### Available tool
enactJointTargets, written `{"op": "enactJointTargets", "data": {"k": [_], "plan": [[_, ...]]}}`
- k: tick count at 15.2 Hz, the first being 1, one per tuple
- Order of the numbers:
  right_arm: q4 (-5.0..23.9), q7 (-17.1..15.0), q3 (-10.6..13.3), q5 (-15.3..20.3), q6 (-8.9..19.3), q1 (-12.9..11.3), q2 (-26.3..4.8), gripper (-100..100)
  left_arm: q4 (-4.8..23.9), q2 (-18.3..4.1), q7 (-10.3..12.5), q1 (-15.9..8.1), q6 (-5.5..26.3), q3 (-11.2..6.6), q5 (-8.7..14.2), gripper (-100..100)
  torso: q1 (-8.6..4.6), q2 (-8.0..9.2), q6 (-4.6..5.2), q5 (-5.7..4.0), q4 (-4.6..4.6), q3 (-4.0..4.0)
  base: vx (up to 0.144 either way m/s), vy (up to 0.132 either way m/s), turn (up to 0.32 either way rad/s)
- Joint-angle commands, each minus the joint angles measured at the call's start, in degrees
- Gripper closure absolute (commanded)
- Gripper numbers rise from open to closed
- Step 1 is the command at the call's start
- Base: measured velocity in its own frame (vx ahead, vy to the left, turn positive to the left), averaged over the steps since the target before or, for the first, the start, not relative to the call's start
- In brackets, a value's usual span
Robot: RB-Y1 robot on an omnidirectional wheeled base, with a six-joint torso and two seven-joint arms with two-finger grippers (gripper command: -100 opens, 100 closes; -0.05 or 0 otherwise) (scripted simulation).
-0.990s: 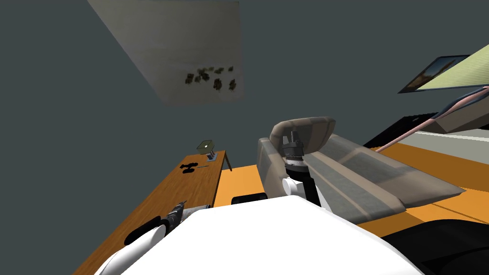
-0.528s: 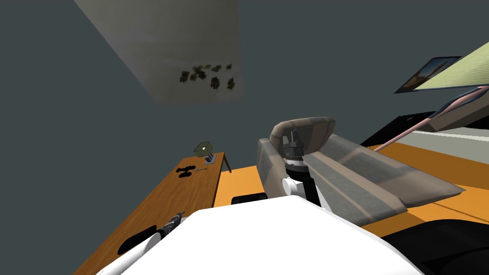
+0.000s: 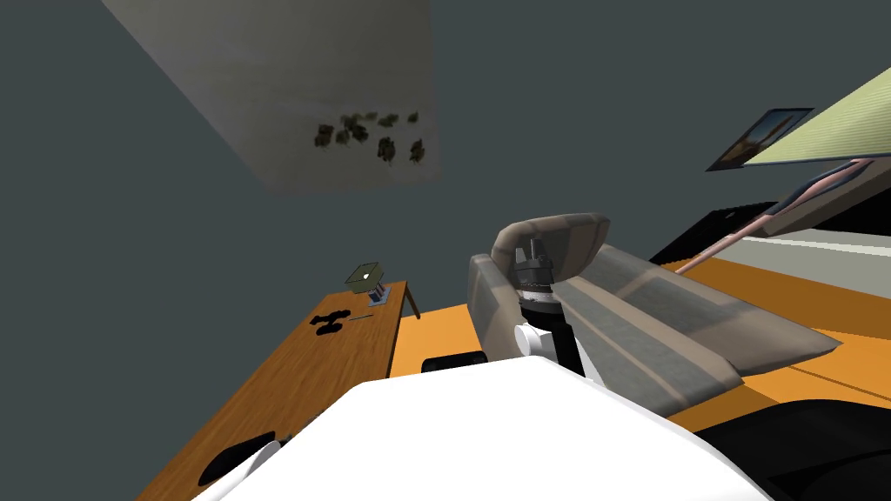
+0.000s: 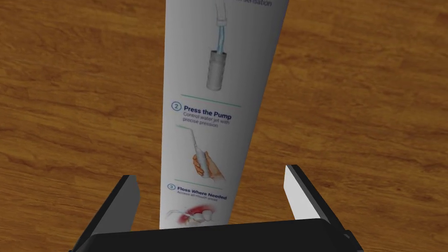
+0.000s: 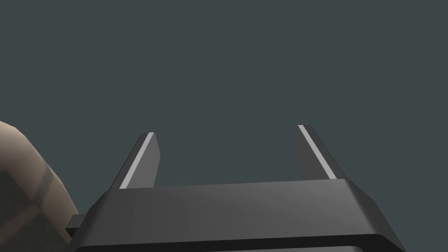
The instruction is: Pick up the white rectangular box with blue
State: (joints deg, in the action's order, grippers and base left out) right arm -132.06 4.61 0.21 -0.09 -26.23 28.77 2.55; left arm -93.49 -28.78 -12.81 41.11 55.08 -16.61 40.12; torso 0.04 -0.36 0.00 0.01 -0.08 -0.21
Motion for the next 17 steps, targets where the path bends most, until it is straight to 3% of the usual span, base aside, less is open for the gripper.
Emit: {"op": "enactJointTargets", "data": {"k": [1,7,8,9,13,14,15,17], "plan": [[0.0,0.0,0.0,0.0,0.0,0.0,0.0,0,0.46,-0.15,0.25,0.33,1.9,0.14,0.78,-100,0.0,0.0,0.0,0.0,0.0,0.0,0.059,0.012,-0.029],[0.0,0.0,0.0,0.0,0.0,0.0,0.0,0,2.12,-0.72,0.29,1.66,6.49,0.29,3.49,-100,-0.01,-0.08,0.0,0.0,-0.01,-0.04,0.089,0.021,-0.049],[0.0,0.0,0.0,0.0,0.0,0.0,0.0,0,2.01,-0.74,0.12,1.48,5.58,0.19,3.27,-100,-0.02,-0.06,0.0,-0.01,-0.01,-0.03,0.043,0.011,-0.014],[0.0,0.0,0.0,0.0,0.0,0.0,0.0,0,3.93,0.05,0.08,0.34,4.5,0.99,2.52,-100,-0.05,0.05,0.0,-0.01,0.0,0.02,0.004,0.017,-0.024],[0.0,0.0,0.0,0.0,0.0,-0.02,0.0,0,6.81,1.32,-0.02,-1.42,2.38,2.24,1.23,-100,0.03,0.46,0.0,0.01,0.1,0.26,-0.036,0.032,-0.028],[0.0,0.0,0.0,0.0,0.0,-0.02,0.0,0,6.01,0.9,-0.08,-0.86,3.11,1.82,1.71,-100,0.02,0.48,-0.01,0.02,0.1,0.28,-0.022,0.016,-0.011],[0.0,0.0,0.0,0.0,0.0,-0.01,0.0,0,6.22,1.01,-0.13,-0.94,2.82,1.92,1.62,100,-0.01,0.47,-0.01,0.0,0.1,0.27,-0.008,0.006,-0.001],[0.0,0.0,0.0,0.0,0.0,-0.01,0.0,0,6.16,0.96,-0.19,-0.98,2.75,1.92,1.6,100,-0.08,0.42,-0.07,0.0,0.07,0.23,0.0,0.002,-0.009]]}}
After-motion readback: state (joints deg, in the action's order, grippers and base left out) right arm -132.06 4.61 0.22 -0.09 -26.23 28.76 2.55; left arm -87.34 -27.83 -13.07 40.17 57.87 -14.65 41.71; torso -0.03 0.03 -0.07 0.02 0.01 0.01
